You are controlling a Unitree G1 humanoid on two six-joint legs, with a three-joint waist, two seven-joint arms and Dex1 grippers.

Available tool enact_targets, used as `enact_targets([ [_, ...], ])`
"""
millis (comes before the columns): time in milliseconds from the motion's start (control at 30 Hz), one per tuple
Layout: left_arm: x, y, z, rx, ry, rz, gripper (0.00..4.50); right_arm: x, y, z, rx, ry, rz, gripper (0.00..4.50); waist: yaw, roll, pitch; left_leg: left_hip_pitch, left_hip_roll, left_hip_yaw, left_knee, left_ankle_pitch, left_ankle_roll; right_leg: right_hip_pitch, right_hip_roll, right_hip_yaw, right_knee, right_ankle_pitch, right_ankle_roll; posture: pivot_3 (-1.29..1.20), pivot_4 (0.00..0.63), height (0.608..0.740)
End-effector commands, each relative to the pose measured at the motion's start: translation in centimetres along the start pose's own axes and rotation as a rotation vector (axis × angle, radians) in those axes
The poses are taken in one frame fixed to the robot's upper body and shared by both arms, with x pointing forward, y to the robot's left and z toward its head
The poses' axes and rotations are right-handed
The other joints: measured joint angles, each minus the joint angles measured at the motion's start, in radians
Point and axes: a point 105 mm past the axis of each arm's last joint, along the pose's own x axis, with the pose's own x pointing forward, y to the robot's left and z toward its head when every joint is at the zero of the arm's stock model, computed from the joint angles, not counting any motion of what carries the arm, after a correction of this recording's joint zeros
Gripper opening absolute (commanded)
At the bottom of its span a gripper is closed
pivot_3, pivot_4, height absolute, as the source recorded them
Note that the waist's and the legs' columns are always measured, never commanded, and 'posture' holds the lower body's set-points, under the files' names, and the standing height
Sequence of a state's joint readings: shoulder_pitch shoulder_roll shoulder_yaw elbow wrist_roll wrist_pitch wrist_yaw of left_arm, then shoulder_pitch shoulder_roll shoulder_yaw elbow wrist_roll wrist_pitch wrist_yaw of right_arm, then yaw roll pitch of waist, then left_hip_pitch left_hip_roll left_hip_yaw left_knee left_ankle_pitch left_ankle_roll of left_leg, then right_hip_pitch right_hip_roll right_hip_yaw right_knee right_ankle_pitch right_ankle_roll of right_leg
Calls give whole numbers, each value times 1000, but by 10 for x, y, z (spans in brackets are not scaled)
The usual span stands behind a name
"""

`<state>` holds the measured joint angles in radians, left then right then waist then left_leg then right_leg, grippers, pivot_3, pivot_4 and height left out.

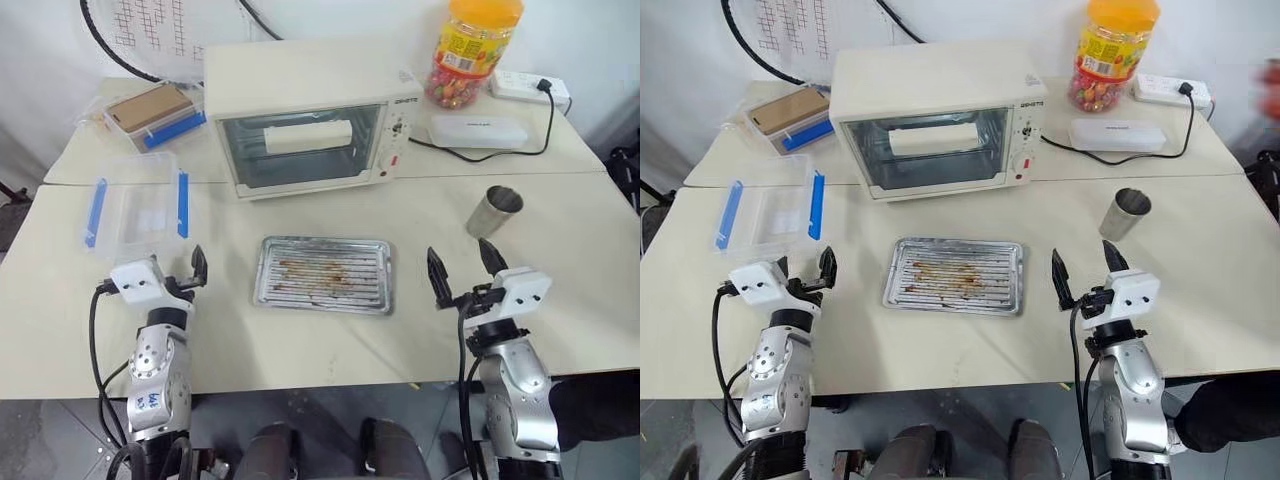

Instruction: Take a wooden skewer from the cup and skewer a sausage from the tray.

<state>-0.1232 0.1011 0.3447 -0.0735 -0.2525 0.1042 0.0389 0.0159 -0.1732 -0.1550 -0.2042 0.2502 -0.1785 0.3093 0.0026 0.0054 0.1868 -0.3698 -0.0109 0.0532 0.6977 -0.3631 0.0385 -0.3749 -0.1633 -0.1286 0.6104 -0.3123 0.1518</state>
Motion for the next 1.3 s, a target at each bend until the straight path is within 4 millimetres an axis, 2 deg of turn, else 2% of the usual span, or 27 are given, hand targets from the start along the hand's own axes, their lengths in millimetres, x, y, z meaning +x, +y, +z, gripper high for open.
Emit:
enact_targets([
  [33,11,2,13,47,-53,-15,4475,5,3,13,-20,-67,5,4500,2,0,0,0,0,0,0,0,0,0,0,0,0,0,0,0,150,740],
  [100,12,5,13,45,-56,-15,4475,5,5,11,-26,-65,3,4500,1,0,0,0,0,0,0,0,0,0,0,0,0,0,0,0,150,740],
  [167,2,7,-2,58,-2,-33,4475,9,11,12,-51,-69,21,4500,-2,0,0,0,0,0,0,0,0,0,0,0,0,0,0,0,150,740],
  [233,0,4,-7,77,11,-56,4475,13,12,14,-65,-75,33,4500,-4,1,-1,0,0,0,-1,0,0,0,0,0,0,0,0,0,150,740],
  [400,10,14,0,116,-23,-33,4475,15,13,9,-44,-72,30,4500,-3,2,-1,1,0,0,0,0,0,0,0,0,1,0,0,0,150,740],
  [867,17,13,14,129,-60,-42,4475,17,17,1,-6,-73,25,4500,-3,2,-1,1,0,0,0,0,0,0,0,0,1,0,0,0,150,740],
  [967,18,8,14,152,-59,-78,4475,18,18,-1,3,-76,25,4500,-4,2,-1,1,0,0,0,0,0,0,0,0,1,0,0,0,150,740],
  [1300,20,7,18,159,-71,-87,4475,19,17,2,37,-107,29,4500,-3,2,-1,1,0,-1,0,0,0,0,0,0,1,0,0,0,150,740],
])
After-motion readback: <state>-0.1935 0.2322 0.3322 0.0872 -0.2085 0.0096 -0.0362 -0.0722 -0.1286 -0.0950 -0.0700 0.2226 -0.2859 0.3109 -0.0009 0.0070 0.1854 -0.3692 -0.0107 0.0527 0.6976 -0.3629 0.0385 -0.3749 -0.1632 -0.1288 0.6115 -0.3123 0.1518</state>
